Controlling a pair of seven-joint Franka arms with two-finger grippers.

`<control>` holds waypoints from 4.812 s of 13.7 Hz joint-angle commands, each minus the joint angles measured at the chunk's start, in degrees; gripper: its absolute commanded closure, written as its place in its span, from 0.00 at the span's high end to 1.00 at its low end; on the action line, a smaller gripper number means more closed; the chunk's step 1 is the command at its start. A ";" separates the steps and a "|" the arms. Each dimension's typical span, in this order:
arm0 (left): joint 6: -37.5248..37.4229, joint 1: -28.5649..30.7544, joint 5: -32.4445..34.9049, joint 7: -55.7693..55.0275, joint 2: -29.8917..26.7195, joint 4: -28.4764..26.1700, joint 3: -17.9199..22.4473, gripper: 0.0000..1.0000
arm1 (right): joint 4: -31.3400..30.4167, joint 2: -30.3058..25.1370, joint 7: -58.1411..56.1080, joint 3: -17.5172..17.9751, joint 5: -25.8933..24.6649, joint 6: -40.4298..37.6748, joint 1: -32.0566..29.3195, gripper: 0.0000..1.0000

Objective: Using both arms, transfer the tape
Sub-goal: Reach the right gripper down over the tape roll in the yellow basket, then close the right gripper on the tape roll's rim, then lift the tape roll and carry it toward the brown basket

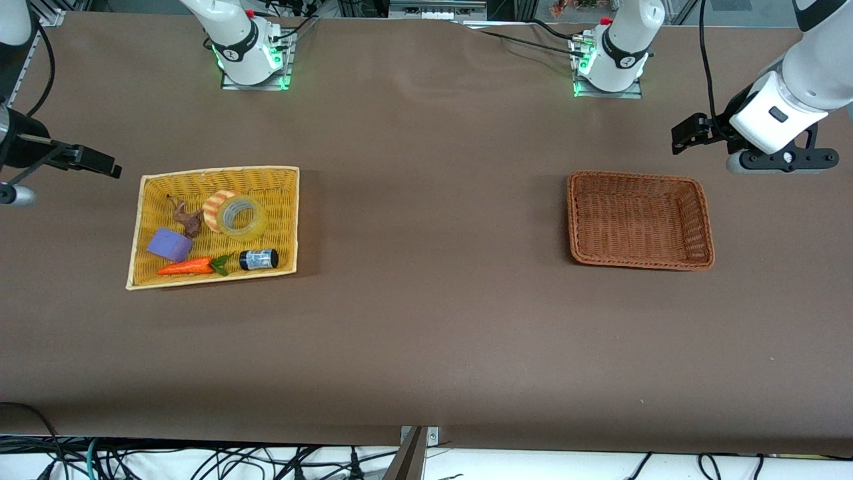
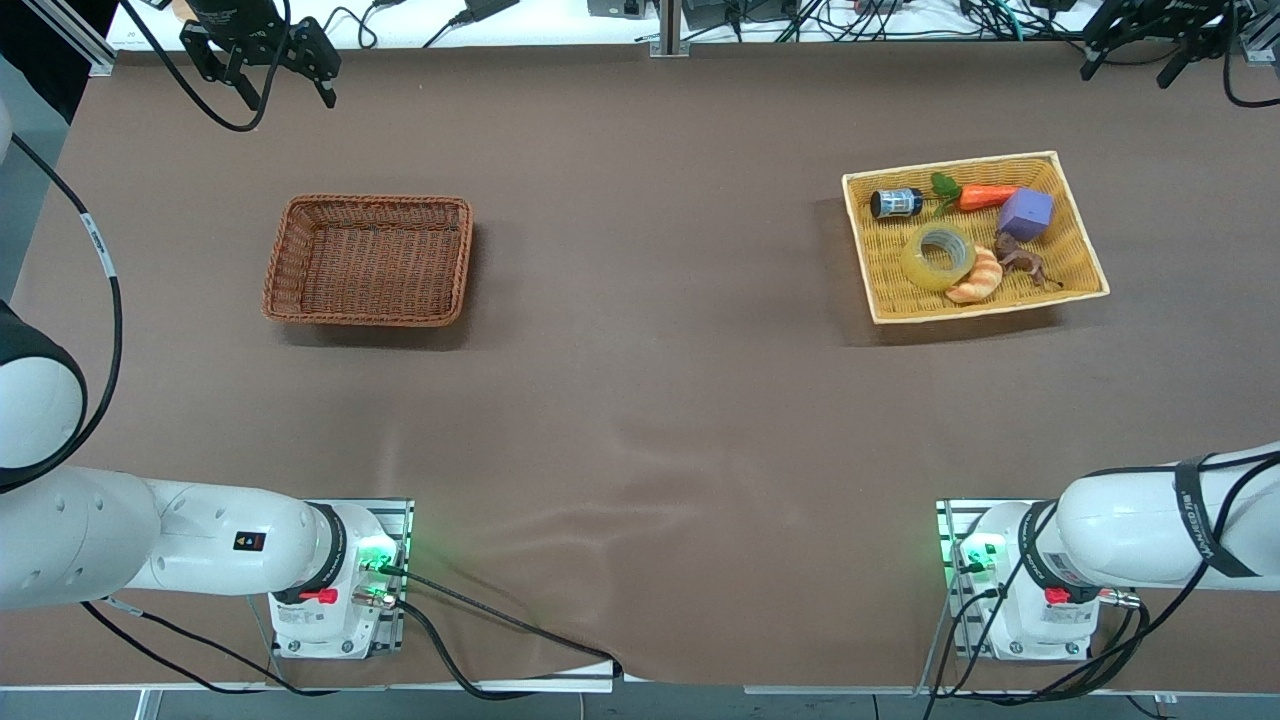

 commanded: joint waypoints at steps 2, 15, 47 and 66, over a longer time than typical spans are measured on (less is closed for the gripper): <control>-1.15 0.68 -1.04 0.36 0.52 1.29 -0.37 1.00 | -7.47 -1.00 0.10 2.18 -0.16 3.11 0.56 1.00; -1.15 0.68 -1.04 0.36 0.52 1.29 -0.37 1.00 | -39.49 -2.16 12.67 13.44 -0.06 40.12 0.56 1.00; -0.80 0.77 -0.68 0.36 0.52 0.24 -0.55 1.00 | -18.78 4.70 16.50 25.02 -0.15 30.21 1.17 0.00; -1.15 2.26 -0.68 0.54 0.87 0.86 -0.72 1.00 | 11.58 40.03 57.41 25.14 -13.16 37.48 34.39 0.00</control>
